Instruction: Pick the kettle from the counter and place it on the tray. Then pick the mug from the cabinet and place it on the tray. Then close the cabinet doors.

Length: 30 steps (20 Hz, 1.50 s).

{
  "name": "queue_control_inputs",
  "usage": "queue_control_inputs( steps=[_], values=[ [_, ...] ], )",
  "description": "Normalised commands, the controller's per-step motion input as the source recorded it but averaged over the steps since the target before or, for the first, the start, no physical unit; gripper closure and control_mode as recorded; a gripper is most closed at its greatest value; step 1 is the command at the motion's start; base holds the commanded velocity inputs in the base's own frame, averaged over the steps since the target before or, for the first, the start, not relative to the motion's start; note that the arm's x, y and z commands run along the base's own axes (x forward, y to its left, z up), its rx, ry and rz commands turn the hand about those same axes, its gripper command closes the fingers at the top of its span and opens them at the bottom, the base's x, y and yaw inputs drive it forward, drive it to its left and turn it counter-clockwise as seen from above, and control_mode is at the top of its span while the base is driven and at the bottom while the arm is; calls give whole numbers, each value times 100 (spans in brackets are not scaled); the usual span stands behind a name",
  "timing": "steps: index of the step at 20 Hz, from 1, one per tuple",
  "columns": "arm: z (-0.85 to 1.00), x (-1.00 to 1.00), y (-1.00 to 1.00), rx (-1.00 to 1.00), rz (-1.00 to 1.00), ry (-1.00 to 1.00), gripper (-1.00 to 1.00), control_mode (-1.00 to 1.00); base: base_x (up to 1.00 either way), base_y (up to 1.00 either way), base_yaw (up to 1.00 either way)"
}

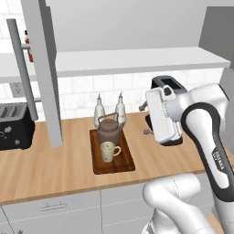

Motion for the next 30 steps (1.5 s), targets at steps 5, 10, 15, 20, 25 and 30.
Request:
queue_control_inputs(
  steps=[5,10,15,20,25,30],
  values=[
    [25,-11,15,-4,11,-11,-100,-100,0,0,0],
    [24,-13,27,-7,14,-15,-100,-100,0,0,0],
    [31,-23,30,-4,21,-21,-100,-100,0,0,0],
    [35,-31,41,-2,9,-11,-100,-100,0,0,0],
    [24,-53,44,0,0,-12,-100,-100,0,0,0],
    [16,-52,45,2,0,-8,-100,-100,0,0,0]
  ],
)
